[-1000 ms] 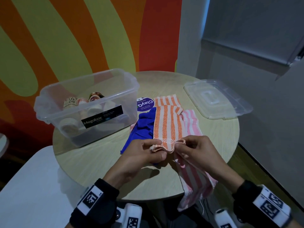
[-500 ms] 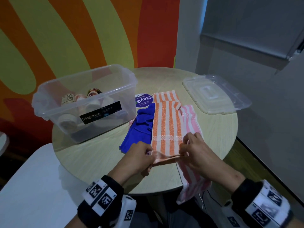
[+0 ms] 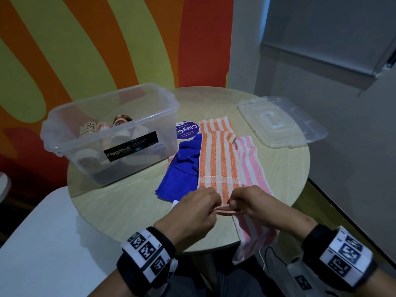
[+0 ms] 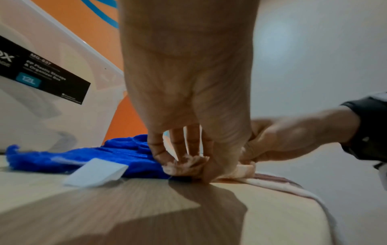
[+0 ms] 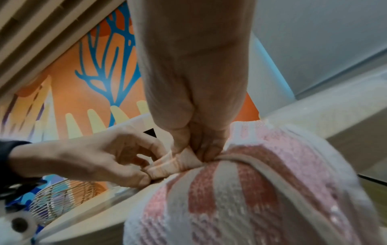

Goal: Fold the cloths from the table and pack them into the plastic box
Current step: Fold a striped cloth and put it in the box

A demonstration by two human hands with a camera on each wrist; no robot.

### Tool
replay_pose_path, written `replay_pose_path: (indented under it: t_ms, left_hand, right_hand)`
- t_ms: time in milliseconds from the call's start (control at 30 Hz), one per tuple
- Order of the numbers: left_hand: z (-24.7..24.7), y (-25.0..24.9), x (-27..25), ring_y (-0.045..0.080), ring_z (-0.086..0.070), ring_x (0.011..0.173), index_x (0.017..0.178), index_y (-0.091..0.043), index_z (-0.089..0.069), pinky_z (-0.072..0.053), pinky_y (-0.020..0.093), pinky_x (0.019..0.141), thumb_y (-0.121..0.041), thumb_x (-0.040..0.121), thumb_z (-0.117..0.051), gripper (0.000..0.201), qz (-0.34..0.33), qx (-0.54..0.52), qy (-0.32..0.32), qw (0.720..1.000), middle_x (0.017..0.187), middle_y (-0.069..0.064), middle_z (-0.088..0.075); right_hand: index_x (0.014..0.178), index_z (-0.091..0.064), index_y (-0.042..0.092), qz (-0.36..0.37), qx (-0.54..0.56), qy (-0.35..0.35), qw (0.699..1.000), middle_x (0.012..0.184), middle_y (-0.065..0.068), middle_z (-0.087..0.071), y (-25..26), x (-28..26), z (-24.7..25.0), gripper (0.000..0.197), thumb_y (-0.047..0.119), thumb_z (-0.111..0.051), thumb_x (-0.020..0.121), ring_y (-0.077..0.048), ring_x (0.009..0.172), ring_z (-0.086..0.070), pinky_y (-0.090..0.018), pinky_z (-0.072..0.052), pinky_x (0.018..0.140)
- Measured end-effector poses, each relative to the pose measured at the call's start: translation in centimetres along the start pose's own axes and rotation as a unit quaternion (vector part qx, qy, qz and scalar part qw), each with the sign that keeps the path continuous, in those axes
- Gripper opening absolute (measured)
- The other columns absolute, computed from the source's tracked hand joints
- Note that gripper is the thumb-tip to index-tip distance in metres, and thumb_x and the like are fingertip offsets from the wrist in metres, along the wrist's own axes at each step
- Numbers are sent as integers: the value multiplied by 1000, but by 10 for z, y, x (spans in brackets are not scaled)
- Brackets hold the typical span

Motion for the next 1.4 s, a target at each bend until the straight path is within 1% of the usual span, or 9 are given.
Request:
replay_pose_path:
  t_ms: [200, 300, 467, 733, 867, 1033, 1200, 1333, 1400]
  left_hand:
    - [2, 21, 17, 5, -59, 95, 111, -23, -67, -57, 31, 86, -28, 104, -53, 17, 7, -69, 13, 997, 109, -7, -65]
    - [2, 32, 20, 5, -63, 91, 115, -28, -57, -56, 26, 77, -31, 106, -51, 12, 18, -119, 16, 993, 107, -9, -65]
    - [8, 33, 20, 6, -57, 96, 110, -26, -53, -49, 22, 80, -26, 110, -42, 11, -19, -89, 28, 995, 115, -7, -61]
    - [10, 28, 16, 4, -52, 90, 113, -21, -62, -39, 15, 72, -41, 97, -65, 26, -18, -40, 83, 996, 106, -12, -51]
    - [14, 27, 17, 7, -56, 91, 111, -19, -66, -44, 15, 74, -32, 103, -60, 17, -41, 5, 64, 997, 109, -8, -59]
    - [17, 33, 16, 5, -61, 85, 114, -24, -64, -51, 20, 73, -42, 105, -51, 25, -35, -58, 85, 994, 100, -9, -66]
    - [15, 42, 23, 10, -61, 101, 119, -26, -56, -56, 31, 87, -33, 108, -49, 15, 34, -86, 62, 994, 122, -5, -63]
    - [14, 38, 34, 13, -60, 96, 111, -26, -49, -53, 24, 76, -29, 107, -50, 6, 41, -62, 58, 996, 121, -2, -59]
    - [15, 35, 39, 14, -58, 100, 109, -24, -52, -54, 27, 83, -28, 106, -51, 5, 21, -30, 58, 998, 122, 0, -57]
  right_hand:
    - [92, -61, 22, -29, 80, -57, 995, 78, 8, -63, -10, 0, 3, 17, 36, -58, 102, -7, 69, -58, -36, -51, 69]
    - [110, -53, 28, -22, 101, -22, 994, 83, 7, -66, 0, -2, 0, 37, 53, -70, 90, -6, 69, -62, -21, -49, 61]
    - [109, -50, 26, 69, -9, -61, 996, 88, 12, -57, 1, -1, -5, 18, 16, -59, 97, -2, 73, -50, -17, -36, 61]
    - [101, -74, 22, 39, -51, -22, 998, 95, 5, -65, -7, 6, -3, 10, 25, -65, 97, -11, 81, -58, -26, -45, 68]
    - [92, -66, 18, 20, -18, 3, 1000, 88, 5, -68, -14, 7, 7, 12, 28, -66, 98, -12, 74, -61, -34, -49, 65]
    - [91, -60, 21, 4, 9, -2, 1000, 84, 8, -65, -21, 1, 14, 10, 23, -60, 101, -11, 71, -59, -32, -47, 62]
    - [97, -55, 24, -39, 62, -42, 996, 76, 8, -64, -22, 4, 12, 8, 19, -60, 101, -3, 63, -57, -22, -43, 59]
    - [92, -51, 21, -68, 13, -38, 997, 79, 3, -64, -22, 13, 11, 13, 18, -62, 98, -15, 70, -60, -33, -48, 64]
    - [89, -53, 19, -62, -27, -48, 997, 79, 5, -63, -21, 15, 13, 13, 17, -63, 97, -19, 72, -58, -31, -46, 64]
Point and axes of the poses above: each hand's wrist, its own x-axis towards the middle knuckle, its own z-axis out of the back of the hand, y = z × x, the point moved 4 cm from there along x, towards the middle knuckle
